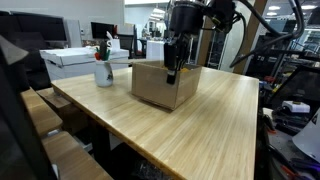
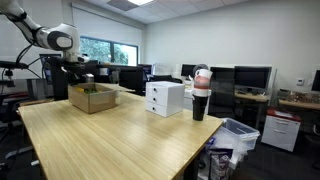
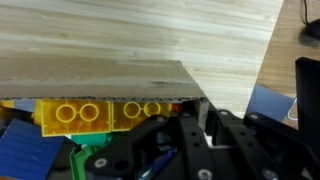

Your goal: Take everything out of the box

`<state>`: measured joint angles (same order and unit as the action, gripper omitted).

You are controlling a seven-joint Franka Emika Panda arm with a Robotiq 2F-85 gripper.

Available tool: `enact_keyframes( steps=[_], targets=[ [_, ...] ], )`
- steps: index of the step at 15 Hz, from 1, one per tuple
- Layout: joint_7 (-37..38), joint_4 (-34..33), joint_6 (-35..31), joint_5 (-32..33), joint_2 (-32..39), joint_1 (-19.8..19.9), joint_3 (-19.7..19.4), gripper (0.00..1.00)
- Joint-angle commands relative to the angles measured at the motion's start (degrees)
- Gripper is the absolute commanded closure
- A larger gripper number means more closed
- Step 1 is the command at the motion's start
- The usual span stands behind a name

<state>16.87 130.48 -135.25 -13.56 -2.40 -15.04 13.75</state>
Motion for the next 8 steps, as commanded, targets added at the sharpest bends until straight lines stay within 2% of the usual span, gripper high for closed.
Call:
enact_keyframes(
  steps=[1, 8],
  targets=[
    [0.23, 1.79, -2.14, -4.38, -4.83, 0.96, -0.81, 0.93],
    [0.53, 3.29, -4.5, -7.49, -11.68, 2.16, -2.85, 0.93]
  ],
)
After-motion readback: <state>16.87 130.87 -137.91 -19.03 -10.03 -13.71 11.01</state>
